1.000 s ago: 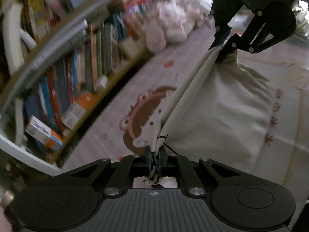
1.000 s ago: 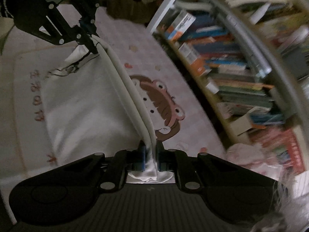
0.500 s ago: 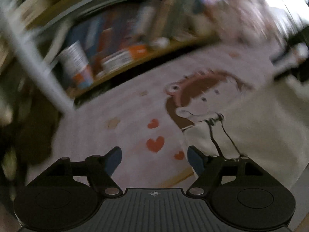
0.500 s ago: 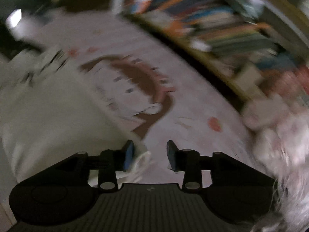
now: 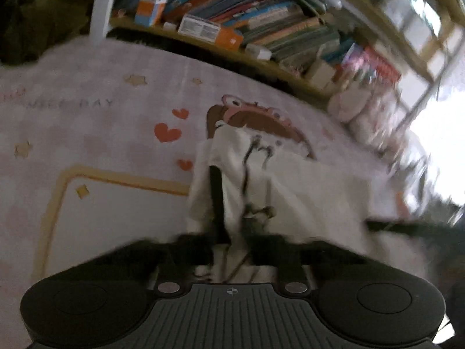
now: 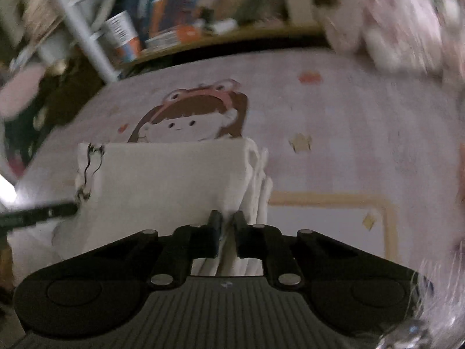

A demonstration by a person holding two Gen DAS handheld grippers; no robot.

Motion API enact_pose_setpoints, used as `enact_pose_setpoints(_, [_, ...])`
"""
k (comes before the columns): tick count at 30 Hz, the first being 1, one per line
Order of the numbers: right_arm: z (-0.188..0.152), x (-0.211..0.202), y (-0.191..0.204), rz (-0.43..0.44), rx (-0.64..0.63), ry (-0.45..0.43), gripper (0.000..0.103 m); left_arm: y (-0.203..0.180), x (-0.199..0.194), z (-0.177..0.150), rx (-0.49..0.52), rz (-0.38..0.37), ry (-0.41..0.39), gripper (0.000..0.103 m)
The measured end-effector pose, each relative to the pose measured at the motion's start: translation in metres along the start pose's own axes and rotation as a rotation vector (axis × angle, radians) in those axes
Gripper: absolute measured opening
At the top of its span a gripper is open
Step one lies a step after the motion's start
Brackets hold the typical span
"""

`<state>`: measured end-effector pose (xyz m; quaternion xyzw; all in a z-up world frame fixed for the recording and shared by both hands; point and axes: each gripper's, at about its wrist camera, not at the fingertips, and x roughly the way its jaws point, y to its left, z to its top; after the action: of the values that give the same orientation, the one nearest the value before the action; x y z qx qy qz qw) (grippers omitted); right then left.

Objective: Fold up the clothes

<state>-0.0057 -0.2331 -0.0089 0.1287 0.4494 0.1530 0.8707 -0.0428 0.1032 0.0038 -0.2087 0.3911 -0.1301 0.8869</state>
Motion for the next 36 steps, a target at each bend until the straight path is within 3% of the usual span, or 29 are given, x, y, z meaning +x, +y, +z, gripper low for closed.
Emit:
enact_pose_setpoints(2, [-0.001,0.001,-0.004,0.013,0.019,0.001,0.008,-0.001,-0.016,0.001,-0.065,-0.080,-0.076,0.003])
enact_pose_setpoints(4, [-0.001,0.001,-0.006,0.028,0.019,0.004,0.008,0.009,-0.013,-0.003,-0.120,-0.061,-0.081,0.003])
enact_pose_setpoints(6, [-0.001,0.002,-0.008,0.044,0.018,0.008,0.008,0.032,0.006,-0.009,-0.229,-0.001,-0.013,0.004])
enact_pose_setpoints(8, [0.000,0.001,-0.007,0.046,-0.002,0.012,0.009,0.040,0.011,-0.012,-0.276,0.013,-0.015,0.005])
enact_pose_setpoints(14, [0.002,0.002,-0.011,0.063,-0.008,0.005,0.009,0.023,0.009,-0.005,-0.215,0.056,-0.070,0.017])
enact_pose_setpoints(17, [0.000,-0.009,-0.013,0.068,0.027,-0.022,0.020,0.024,0.015,-0.001,-0.185,0.057,-0.052,0.024])
enact_pose_setpoints(19, [-0.003,-0.020,-0.013,0.053,0.049,-0.046,0.039,0.026,0.021,0.002,-0.175,0.052,-0.025,0.024])
enact_pose_setpoints(22, [-0.014,-0.039,-0.012,0.027,0.094,-0.081,0.045,0.027,0.029,0.003,-0.166,0.025,0.017,0.020])
enact_pose_setpoints(24, [-0.024,-0.049,-0.010,-0.006,0.129,-0.110,0.049,0.026,0.029,0.003,-0.146,-0.001,0.024,0.003])
enact_pose_setpoints(29, [-0.046,-0.067,0.006,-0.098,0.191,-0.172,0.051,0.034,0.023,0.005,-0.113,-0.063,0.055,0.005])
enact_pose_setpoints(34, [-0.066,-0.079,0.024,-0.176,0.263,-0.228,0.055,0.041,0.025,0.020,-0.076,-0.086,0.113,0.021])
enact_pose_setpoints(36, [-0.075,-0.081,0.031,-0.198,0.289,-0.231,0.056,0.038,0.020,0.025,-0.013,-0.074,0.111,0.045])
